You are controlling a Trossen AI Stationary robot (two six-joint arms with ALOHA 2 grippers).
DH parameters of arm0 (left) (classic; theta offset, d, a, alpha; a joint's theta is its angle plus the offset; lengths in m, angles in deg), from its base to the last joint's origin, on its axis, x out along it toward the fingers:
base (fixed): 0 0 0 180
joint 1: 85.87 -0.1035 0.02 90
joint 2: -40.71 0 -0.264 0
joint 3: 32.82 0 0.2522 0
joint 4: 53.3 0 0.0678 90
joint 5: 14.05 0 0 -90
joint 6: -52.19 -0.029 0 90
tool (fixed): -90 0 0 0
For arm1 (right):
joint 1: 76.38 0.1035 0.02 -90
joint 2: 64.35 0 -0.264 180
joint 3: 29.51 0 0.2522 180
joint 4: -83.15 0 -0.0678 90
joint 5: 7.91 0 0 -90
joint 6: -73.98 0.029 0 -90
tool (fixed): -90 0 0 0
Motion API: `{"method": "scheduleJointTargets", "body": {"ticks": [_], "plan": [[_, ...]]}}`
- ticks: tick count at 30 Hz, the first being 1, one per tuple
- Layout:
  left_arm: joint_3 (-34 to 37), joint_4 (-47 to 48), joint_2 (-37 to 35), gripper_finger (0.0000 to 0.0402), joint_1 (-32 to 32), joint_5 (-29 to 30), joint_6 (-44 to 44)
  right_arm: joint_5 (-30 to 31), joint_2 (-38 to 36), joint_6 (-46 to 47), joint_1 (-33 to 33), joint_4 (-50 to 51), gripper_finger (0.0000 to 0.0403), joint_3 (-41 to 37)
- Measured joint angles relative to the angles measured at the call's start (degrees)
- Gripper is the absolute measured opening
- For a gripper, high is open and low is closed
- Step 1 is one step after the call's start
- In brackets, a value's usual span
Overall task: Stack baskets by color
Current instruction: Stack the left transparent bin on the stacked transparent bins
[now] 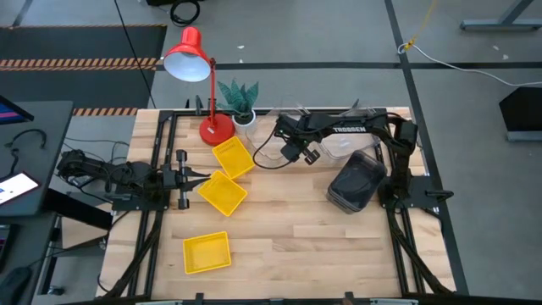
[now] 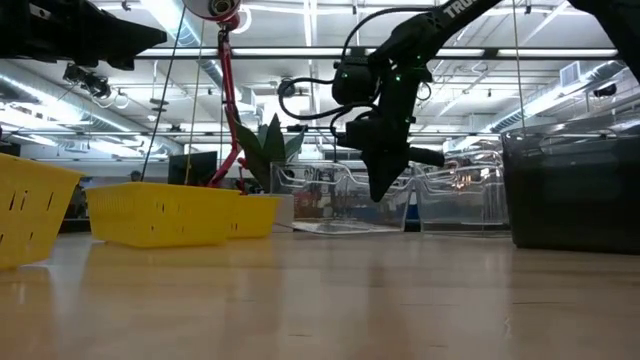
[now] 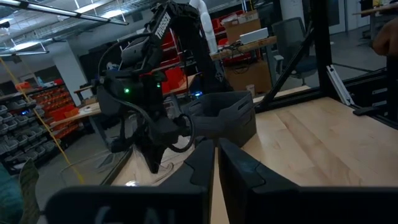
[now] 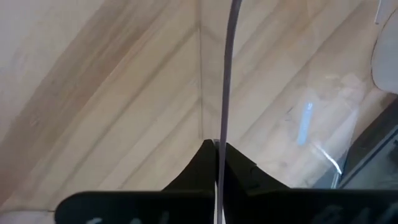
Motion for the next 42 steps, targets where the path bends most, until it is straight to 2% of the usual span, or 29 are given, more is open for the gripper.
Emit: {"method": "scheduleJointTargets", "body": {"ticks": [7,14,23,37,42], "plan": [[0.0,0.0,0.0,0.0028,0.0,0.0,0.0,4.7,-1.0,2.1,1.1,0.6,0.0005,1.8],[0.0,0.0,0.0,0.0034,0.0,0.0,0.0,5.7,-2.3,3.3,2.1,4.9,0.0004,5.6],[0.0,0.1,0.0,0.0025,0.0,0.0,0.0,10.2,-7.3,5.6,3.0,7.7,0.0004,7.4],[0.0,-0.8,0.0,0.0025,0.0,0.0,-2.0,15.4,-17.4,17.2,5.6,19.9,0.0004,7.4],[0.0,-1.0,0.0,0.0025,0.0,0.0,-2.1,15.3,-21.1,21.8,6.0,28.8,0.0004,7.5]]}}
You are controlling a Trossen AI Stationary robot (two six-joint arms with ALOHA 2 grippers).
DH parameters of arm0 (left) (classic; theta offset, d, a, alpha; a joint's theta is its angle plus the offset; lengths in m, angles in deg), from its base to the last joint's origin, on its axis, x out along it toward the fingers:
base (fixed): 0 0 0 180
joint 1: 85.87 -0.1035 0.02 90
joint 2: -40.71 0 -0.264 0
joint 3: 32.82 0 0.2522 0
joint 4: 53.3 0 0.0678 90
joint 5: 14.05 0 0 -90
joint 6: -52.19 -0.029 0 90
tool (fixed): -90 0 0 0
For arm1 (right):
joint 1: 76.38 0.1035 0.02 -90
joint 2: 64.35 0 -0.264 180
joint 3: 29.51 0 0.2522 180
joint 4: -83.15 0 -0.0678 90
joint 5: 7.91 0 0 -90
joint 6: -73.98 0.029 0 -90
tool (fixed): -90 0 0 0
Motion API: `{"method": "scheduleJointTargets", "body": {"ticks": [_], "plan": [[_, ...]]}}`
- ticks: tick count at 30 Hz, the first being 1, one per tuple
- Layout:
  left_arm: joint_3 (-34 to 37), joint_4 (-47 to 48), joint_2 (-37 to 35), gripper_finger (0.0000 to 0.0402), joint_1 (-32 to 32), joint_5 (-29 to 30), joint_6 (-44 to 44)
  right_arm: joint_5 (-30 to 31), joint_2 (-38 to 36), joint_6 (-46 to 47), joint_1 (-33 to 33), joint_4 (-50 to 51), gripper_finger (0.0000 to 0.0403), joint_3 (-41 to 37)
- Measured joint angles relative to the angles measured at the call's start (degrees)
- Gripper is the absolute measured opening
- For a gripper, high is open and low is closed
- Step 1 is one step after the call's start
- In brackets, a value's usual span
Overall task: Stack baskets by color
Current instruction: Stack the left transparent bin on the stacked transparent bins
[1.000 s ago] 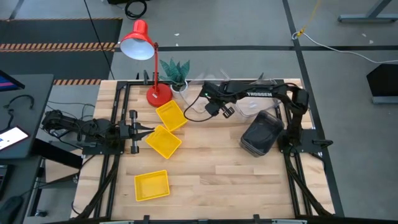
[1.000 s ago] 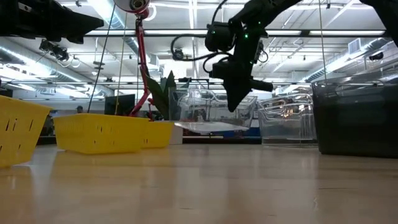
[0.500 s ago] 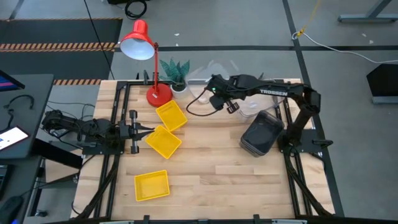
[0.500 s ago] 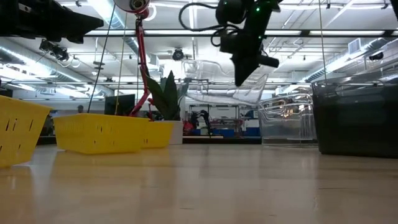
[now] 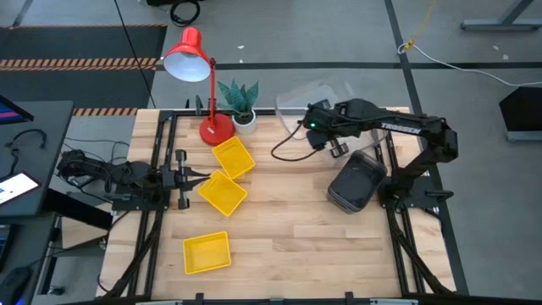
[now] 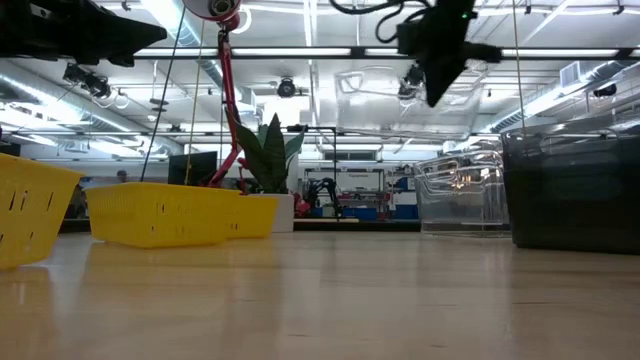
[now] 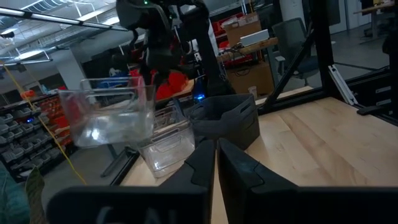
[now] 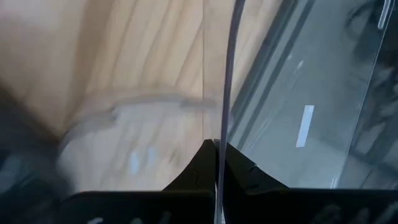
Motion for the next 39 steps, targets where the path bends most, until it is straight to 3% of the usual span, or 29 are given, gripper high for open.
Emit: {"method": "scheduleJointTargets", "body": {"ticks": [10,17,30,39], "plan": [[0.0,0.0,0.0,0.0027,0.0,0.0,-0.8,-0.4,-6.2,5.1,-1.0,10.0,0.0003,-0.4],[0.0,0.0,0.0,0.0026,0.0,0.0,0.7,-1.9,-11.0,4.8,-3.0,13.2,0.0002,-8.0],[0.0,0.0,0.0,0.0024,0.0,0.0,0.7,2.8,-18.4,4.1,-3.0,13.7,0.0002,-23.1],[0.0,0.1,0.0,0.0032,0.0,0.0,0.7,0.5,-18.6,-2.8,-3.0,5.9,0.0004,-28.1]]}}
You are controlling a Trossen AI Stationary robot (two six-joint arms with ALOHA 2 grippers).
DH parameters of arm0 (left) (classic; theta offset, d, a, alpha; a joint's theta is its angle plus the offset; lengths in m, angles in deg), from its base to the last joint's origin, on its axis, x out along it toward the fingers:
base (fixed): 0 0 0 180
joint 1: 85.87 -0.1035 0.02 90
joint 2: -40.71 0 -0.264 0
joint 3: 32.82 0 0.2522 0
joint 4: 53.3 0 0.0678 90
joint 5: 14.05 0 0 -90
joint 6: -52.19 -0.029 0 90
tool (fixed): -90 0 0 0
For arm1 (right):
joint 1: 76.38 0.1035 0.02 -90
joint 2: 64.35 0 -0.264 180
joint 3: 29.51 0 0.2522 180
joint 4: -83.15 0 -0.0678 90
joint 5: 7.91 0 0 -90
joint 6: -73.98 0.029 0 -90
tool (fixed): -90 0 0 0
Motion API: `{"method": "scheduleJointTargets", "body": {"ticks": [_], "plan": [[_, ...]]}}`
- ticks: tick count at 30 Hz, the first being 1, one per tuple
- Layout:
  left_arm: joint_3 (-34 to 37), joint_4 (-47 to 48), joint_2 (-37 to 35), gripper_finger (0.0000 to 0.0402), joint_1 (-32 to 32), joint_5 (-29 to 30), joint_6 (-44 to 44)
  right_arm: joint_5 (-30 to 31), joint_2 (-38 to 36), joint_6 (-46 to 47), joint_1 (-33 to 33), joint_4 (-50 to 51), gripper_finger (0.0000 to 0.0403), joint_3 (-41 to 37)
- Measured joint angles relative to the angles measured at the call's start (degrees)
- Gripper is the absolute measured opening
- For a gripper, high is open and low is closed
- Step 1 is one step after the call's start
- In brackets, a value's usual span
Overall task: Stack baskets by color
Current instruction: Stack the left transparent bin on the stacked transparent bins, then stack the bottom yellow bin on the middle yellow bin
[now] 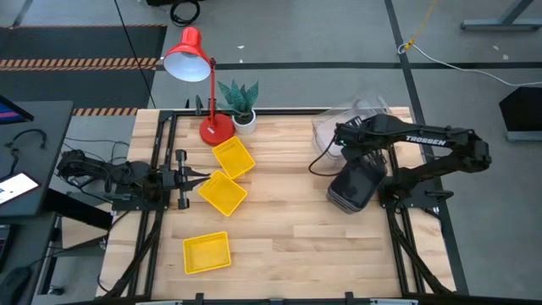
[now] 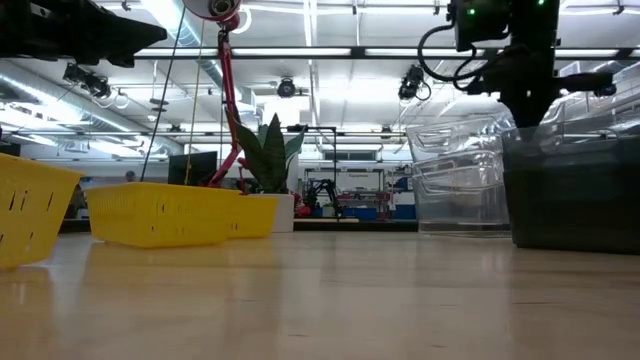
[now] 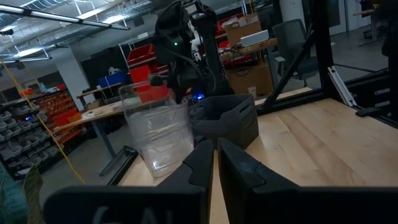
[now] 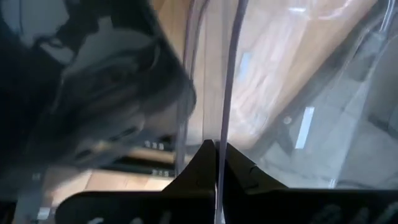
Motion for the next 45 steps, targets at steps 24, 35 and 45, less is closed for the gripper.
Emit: {"method": "scheduleJointTargets", "body": {"ticks": [24,35,45], "plan": [[0.0,0.0,0.0,0.003,0.0,0.0,0.0,-12.1,10.4,0.3,-1.1,-16.7,0.0076,0.2],[0.0,0.5,0.0,0.003,0.0,0.0,-0.1,-8.1,8.4,4.3,0.1,-11.7,0.0171,7.0],[0.0,0.4,0.0,0.003,0.0,0.0,-0.2,-7.6,7.9,23.9,-2.6,-28.6,0.0167,7.8]]}}
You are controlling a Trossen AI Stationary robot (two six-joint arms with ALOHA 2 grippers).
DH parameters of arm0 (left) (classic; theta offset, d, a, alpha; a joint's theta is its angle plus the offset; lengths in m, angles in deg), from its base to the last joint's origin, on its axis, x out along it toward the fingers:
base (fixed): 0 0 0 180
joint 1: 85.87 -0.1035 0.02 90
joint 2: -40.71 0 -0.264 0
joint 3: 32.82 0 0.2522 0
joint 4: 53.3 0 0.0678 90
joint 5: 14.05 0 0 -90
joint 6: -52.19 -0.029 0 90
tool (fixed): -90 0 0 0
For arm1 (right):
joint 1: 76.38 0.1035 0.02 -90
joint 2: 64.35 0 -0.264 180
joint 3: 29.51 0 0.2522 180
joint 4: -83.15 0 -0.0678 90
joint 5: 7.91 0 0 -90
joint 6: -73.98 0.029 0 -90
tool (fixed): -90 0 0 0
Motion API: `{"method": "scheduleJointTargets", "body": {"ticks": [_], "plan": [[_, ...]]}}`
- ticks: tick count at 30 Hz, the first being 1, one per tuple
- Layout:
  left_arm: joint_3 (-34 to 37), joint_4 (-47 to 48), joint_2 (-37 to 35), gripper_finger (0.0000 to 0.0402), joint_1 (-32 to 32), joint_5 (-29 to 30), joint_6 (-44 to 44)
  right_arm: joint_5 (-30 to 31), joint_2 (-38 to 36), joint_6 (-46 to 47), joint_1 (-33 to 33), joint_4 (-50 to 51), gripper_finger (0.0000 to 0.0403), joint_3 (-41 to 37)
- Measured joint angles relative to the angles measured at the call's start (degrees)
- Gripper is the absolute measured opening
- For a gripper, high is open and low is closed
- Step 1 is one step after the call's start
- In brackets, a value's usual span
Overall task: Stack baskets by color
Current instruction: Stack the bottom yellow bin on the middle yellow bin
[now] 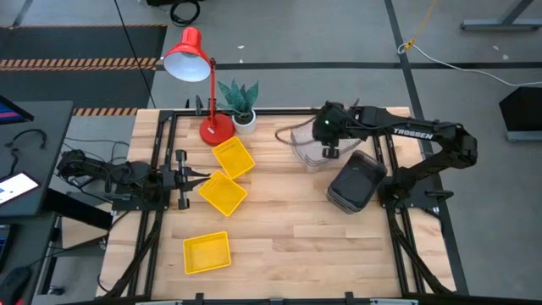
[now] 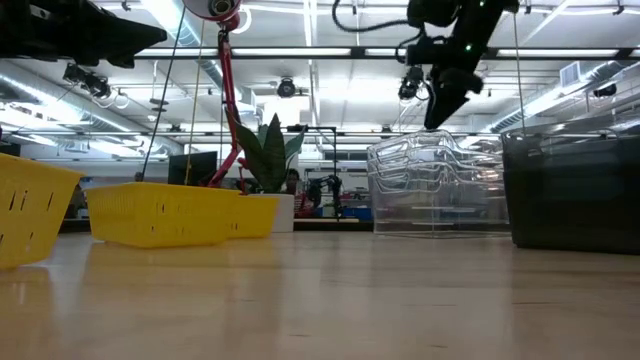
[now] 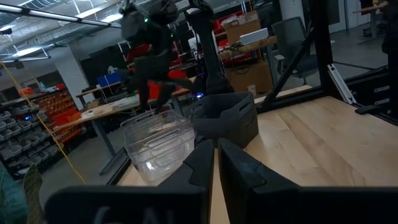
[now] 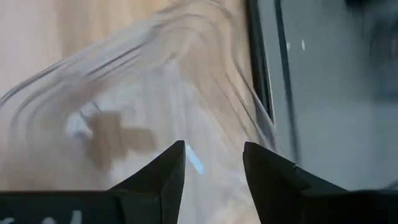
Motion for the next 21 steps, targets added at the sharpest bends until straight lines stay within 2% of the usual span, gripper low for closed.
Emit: {"method": "scheduleJointTargets", "body": {"ticks": [4,12,21], "plan": [[0.0,-0.1,0.0,0.0026,0.0,0.0,0.1,-1.2,0.0,12.2,-1.9,-3.5,0.0167,-2.1],[0.0,-1.8,0.0,0.0031,0.0,0.0,-1.6,-8.1,-0.1,30.1,-1.7,-12.7,0.0166,-4.0],[0.0,-3.5,0.0,0.0031,0.0,0.0,-5.8,-9.6,0.9,28.6,4.3,-24.9,0.0166,-4.0]]}}
